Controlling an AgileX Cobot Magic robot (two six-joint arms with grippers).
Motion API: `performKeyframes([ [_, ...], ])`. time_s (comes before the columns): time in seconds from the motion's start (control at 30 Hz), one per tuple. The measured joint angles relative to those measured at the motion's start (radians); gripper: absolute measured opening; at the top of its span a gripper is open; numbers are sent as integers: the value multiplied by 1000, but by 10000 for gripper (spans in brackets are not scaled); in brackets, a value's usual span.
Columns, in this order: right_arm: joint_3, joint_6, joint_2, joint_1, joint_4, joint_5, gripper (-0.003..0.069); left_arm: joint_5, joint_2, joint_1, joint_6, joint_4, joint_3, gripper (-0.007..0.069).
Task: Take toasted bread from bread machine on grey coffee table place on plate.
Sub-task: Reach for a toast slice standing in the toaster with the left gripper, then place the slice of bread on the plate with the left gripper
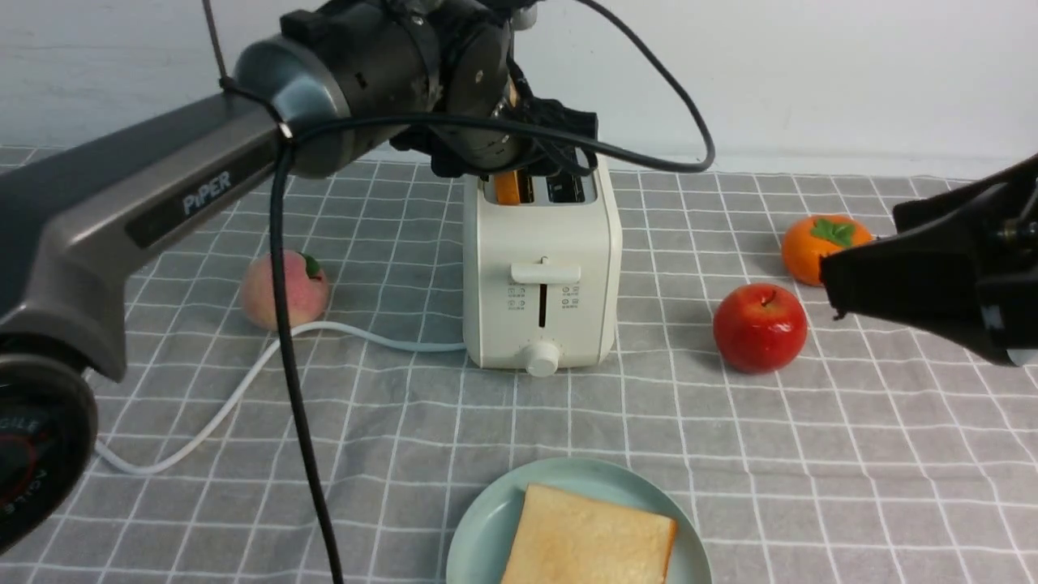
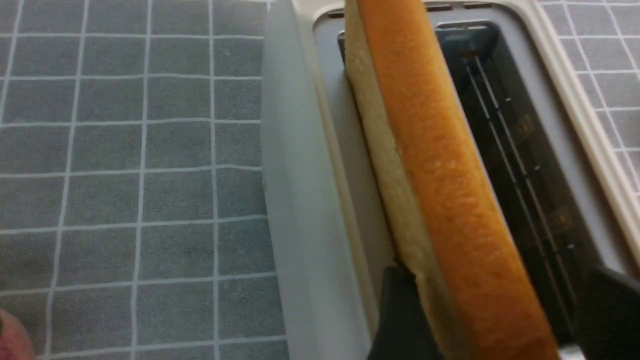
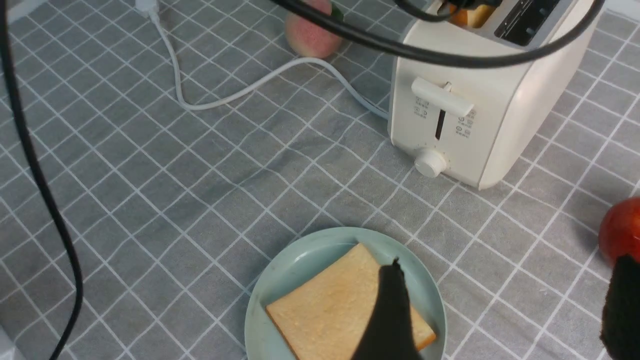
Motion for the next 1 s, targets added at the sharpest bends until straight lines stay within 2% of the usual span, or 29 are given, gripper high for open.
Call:
performKeyframes([
  [0.13, 0, 0, -20, 0, 3, 0, 526, -2, 7, 0, -50, 77, 0, 390],
  [0.27, 0, 0, -30, 0, 5, 0, 526, -2, 1, 0, -32, 96, -2, 208],
  [0.3, 0, 0, -30, 0, 5, 0, 526, -2, 0, 0, -32, 96, -2, 195],
  [0.33, 0, 0, -30, 0, 4, 0, 526, 0, -15, 0, 7, 75, -2, 112],
  [0.37, 0, 0, -30, 0, 3, 0, 526, 3, -27, -1, 38, 66, -2, 89],
  [0.57, 0, -1, -30, 0, -27, 0, 510, 84, -227, -1, 159, 14, -1, 101],
  [0.7, 0, -3, -30, 0, -85, -3, 479, 245, -431, -1, 183, -37, -1, 101],
  [0.8, 0, 0, -30, 0, -107, -4, 445, 363, -608, 0, 292, -148, 55, 101],
  [0.87, 0, 0, -30, 0, -106, -4, 424, 402, -698, 0, 397, -252, 137, 101],
  [0.9, 0, 0, -30, 0, -106, -4, 421, 405, -716, 0, 423, -265, 148, 101],
  [0.93, 0, 0, -30, 0, -98, -4, 402, 416, -773, 0, 532, -376, 252, 101],
  [0.97, 0, 0, -30, 0, -95, -4, 397, 416, -787, 0, 545, -405, 281, 101],
  [1.0, 0, 0, -30, 0, -83, -3, 379, 401, -833, 0, 662, -524, 409, 101],
])
